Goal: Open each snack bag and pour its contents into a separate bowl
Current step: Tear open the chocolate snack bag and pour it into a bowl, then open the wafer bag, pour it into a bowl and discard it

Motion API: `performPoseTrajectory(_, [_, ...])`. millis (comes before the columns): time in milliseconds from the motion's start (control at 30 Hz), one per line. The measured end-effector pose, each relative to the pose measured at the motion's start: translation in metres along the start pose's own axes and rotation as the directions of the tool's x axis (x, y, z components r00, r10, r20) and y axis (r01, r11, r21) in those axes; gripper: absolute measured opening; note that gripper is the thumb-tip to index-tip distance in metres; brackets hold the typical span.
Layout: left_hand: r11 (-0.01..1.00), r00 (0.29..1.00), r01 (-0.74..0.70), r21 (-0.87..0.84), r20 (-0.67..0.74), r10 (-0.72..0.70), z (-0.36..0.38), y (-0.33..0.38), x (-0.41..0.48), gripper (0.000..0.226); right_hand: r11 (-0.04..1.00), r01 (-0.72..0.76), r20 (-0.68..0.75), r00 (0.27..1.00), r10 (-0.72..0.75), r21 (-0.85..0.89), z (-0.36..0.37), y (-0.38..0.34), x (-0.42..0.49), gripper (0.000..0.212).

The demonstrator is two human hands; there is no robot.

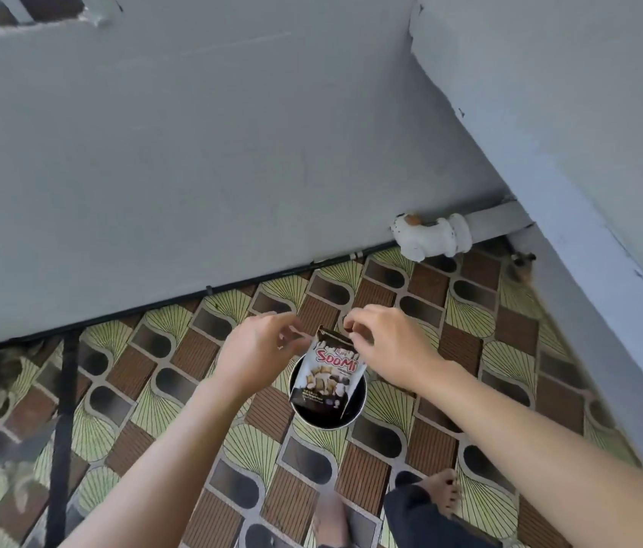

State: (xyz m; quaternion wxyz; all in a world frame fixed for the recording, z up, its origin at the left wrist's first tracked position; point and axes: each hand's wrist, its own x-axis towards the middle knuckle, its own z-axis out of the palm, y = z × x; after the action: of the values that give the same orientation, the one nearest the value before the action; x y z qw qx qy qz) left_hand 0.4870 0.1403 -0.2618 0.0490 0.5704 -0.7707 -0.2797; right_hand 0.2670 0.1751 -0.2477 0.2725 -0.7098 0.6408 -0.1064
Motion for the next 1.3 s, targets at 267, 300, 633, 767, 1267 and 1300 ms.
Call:
performPoseTrajectory(267, [0.992, 0.988, -0.127, -0.008, -0.091, 0.126, -0.069, 0.084, -0.004, 0.018, 0.998, 0.011, -0.124, 0.992, -0.003, 0.063, -0.094, -0.020, -0.023, 0.012])
performPoseTrajectory(300, [0.986, 0.981, -0.163, -0.014, -0.106, 0.161, -0.082, 0.103, -0.002, 0.017, 0.997, 0.013, -0.159, 0.987, 0.000, 0.076, -0.112, -0.020, -0.028, 0.012])
performPoseTrajectory(633, [0.834, 0.806, -0.549, 0.054, -0.229, 0.545, -0.165, 0.348, 0.028, 0.019, 0.983, -0.068, -0.596, 0.788, 0.157, 0.170, -0.314, 0.028, -0.132, 0.005])
performPoseTrajectory(767, [0.731, 0.711, -0.681, 0.047, -0.197, 0.675, -0.151, 0.449, 0.043, 0.024, 0.969, -0.158, -0.732, 0.635, 0.248, 0.191, -0.373, 0.074, -0.192, 0.017])
performPoseTrajectory(1267, [0.376, 0.366, -0.922, 0.097, -0.107, 0.925, -0.059, 0.690, 0.095, 0.024, 0.897, -0.398, -0.895, 0.304, 0.328, 0.193, -0.465, 0.228, -0.323, 0.011])
performPoseTrajectory(1300, [0.377, 0.368, -0.921, 0.092, -0.107, 0.924, -0.054, 0.700, 0.104, 0.023, 0.888, -0.421, -0.896, 0.296, 0.330, 0.187, -0.468, 0.238, -0.321, 0.011])
